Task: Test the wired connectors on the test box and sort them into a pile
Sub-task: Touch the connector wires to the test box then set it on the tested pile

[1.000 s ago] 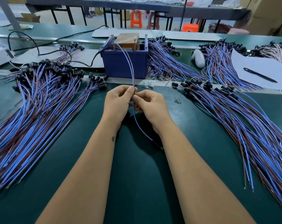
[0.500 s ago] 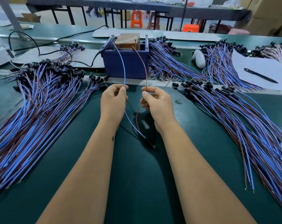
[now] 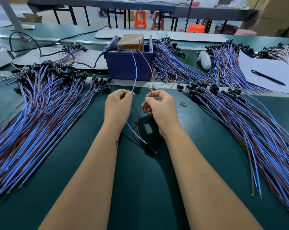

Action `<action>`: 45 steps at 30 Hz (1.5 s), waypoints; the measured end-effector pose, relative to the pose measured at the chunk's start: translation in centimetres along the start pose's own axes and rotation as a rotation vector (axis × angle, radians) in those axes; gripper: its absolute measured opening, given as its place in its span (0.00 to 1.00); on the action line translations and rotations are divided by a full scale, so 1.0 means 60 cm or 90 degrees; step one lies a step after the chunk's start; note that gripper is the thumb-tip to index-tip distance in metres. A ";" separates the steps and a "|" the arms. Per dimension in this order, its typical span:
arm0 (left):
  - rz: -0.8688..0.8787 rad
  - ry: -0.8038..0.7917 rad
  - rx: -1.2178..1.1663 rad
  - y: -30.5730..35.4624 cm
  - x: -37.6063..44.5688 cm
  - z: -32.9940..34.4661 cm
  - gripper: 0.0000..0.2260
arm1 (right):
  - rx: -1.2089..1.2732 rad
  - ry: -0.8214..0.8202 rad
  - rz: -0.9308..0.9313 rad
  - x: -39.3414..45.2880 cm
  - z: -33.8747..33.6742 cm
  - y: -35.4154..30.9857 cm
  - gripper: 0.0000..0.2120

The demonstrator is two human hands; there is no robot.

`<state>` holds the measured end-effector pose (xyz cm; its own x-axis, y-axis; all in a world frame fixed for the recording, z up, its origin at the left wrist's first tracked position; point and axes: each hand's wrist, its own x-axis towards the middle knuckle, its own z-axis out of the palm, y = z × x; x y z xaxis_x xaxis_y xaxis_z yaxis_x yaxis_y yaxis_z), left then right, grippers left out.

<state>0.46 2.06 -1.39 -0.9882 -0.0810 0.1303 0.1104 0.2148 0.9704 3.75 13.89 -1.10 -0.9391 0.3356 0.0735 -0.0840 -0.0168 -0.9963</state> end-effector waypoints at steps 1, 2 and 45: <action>-0.001 0.000 -0.002 0.000 0.000 0.000 0.09 | -0.001 0.002 -0.001 0.000 0.000 0.000 0.07; -0.002 0.001 -0.004 0.000 0.000 0.001 0.09 | -0.001 0.004 -0.001 0.000 0.000 0.000 0.07; -0.033 0.053 -0.057 -0.004 0.004 0.001 0.09 | -0.005 0.037 0.010 -0.012 0.000 -0.013 0.08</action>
<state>0.18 2.06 -1.61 -0.9810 -0.1709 0.0919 0.0716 0.1213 0.9900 4.52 13.66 -0.39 -0.9191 0.3902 0.0551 -0.0664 -0.0154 -0.9977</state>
